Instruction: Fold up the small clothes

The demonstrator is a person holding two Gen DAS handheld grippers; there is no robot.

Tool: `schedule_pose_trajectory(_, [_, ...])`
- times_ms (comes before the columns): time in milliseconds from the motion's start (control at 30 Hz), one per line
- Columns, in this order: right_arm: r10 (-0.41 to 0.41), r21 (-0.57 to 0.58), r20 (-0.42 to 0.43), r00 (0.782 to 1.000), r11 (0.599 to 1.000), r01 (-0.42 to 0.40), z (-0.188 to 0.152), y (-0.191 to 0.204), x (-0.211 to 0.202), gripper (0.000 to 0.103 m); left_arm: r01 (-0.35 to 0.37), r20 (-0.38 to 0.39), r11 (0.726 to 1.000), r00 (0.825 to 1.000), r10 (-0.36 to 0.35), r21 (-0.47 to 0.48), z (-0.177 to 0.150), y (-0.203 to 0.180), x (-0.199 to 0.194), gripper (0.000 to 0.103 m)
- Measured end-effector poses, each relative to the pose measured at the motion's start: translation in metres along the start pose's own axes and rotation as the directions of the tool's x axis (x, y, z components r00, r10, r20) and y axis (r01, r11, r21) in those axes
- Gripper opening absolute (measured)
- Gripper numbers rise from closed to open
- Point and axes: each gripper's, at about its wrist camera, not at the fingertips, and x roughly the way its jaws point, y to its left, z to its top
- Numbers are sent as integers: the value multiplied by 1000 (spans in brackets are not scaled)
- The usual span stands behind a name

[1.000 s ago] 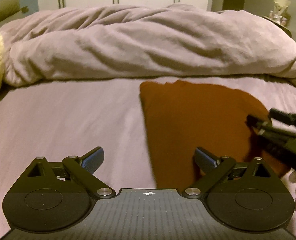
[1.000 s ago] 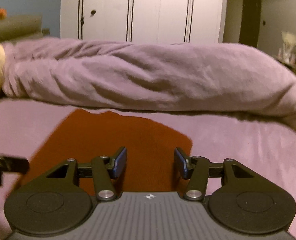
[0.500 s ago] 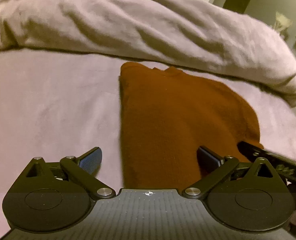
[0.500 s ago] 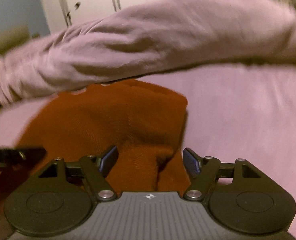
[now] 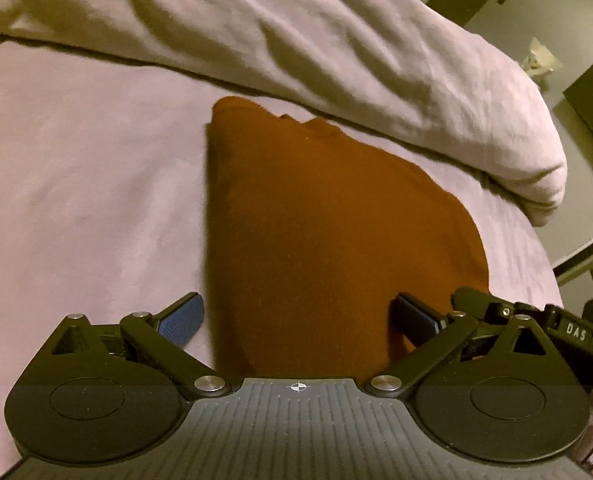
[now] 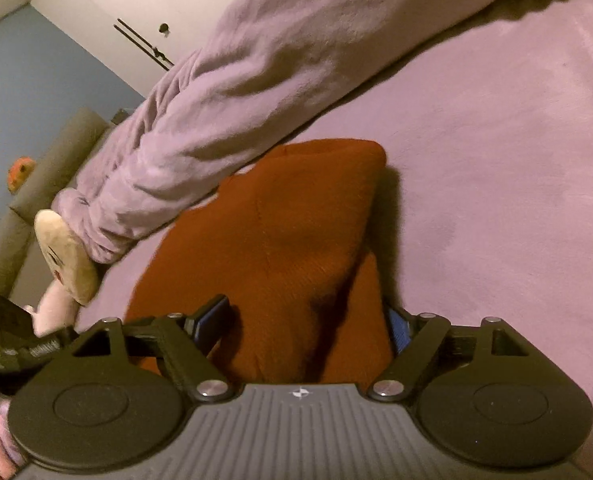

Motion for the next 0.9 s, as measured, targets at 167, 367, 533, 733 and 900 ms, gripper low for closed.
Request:
schedule_pose_trajectory(167, [25, -15, -33, 999, 1000, -26, 4, 3, 15, 63, 3, -15, 1000, 1000, -2, 11, 6, -1, 7, 103])
schedule_pose_trajectory(367, [87, 61, -27, 996, 995, -85, 7, -11, 23, 52, 15, -11, 1000, 1000, -15, 5, 8, -4, 13, 103])
schedule_pose_trajectory(533, [80, 60, -39, 996, 995, -78, 10, -8, 31, 53, 13, -12, 1000, 1000, -13, 13, 11, -9, 17, 100])
schedule_pose_trajectory(733, [79, 50, -29, 996, 996, -77, 10, -6, 32, 53, 28, -11, 1000, 1000, -28, 3, 14, -5, 16, 92])
schedule_pose_trajectory(900, [80, 42, -16, 997, 996, -79, 7, -4, 31, 50, 25, -15, 1000, 1000, -25, -3, 14, -6, 13, 87])
